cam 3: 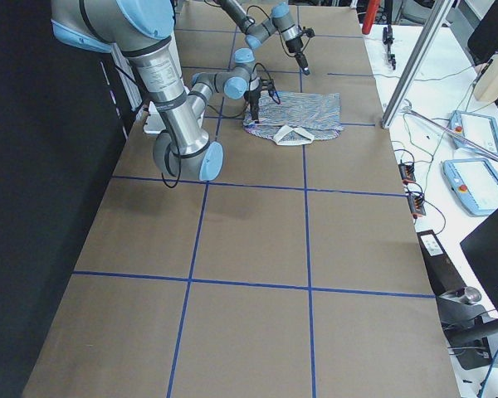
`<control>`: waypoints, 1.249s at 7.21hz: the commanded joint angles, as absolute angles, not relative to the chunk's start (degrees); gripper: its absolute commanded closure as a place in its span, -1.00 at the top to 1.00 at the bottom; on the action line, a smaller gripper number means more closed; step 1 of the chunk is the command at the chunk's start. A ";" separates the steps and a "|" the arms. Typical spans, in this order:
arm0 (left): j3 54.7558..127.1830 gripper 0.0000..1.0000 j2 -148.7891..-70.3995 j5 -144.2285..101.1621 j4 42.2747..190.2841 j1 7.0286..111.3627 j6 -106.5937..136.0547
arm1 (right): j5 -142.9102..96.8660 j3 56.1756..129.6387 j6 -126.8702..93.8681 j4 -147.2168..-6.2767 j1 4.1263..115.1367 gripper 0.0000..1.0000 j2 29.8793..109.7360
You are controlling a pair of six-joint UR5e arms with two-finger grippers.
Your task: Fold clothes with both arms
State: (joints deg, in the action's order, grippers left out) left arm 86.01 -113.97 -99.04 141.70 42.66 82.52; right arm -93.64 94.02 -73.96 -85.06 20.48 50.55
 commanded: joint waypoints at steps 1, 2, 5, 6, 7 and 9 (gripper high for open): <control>85.96 0.00 -113.55 -98.96 141.86 42.63 82.53 | -93.96 92.90 -73.48 -82.71 20.48 0.25 50.71; 86.04 0.01 -113.55 -98.96 141.86 42.63 82.53 | -94.04 92.90 -73.39 -82.71 20.48 0.04 50.89; 85.96 0.01 -113.55 -98.96 141.86 42.54 82.62 | -94.48 93.07 -73.39 -82.62 20.57 -0.99 51.32; 86.04 0.01 -113.55 -98.88 141.86 42.54 82.62 | -95.53 93.34 -73.21 -82.53 20.65 -1.00 52.20; 86.22 0.02 -113.55 -98.88 141.86 42.54 82.97 | -97.10 93.60 -73.04 -82.44 21.09 -1.00 52.38; 86.74 0.02 -113.64 -98.88 141.77 42.54 83.85 | -100.10 96.39 -70.50 -82.44 22.85 -1.00 55.61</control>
State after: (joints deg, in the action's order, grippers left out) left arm 86.38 -113.60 -98.88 141.80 42.54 83.46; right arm -98.59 94.21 -72.07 -82.46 21.95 53.19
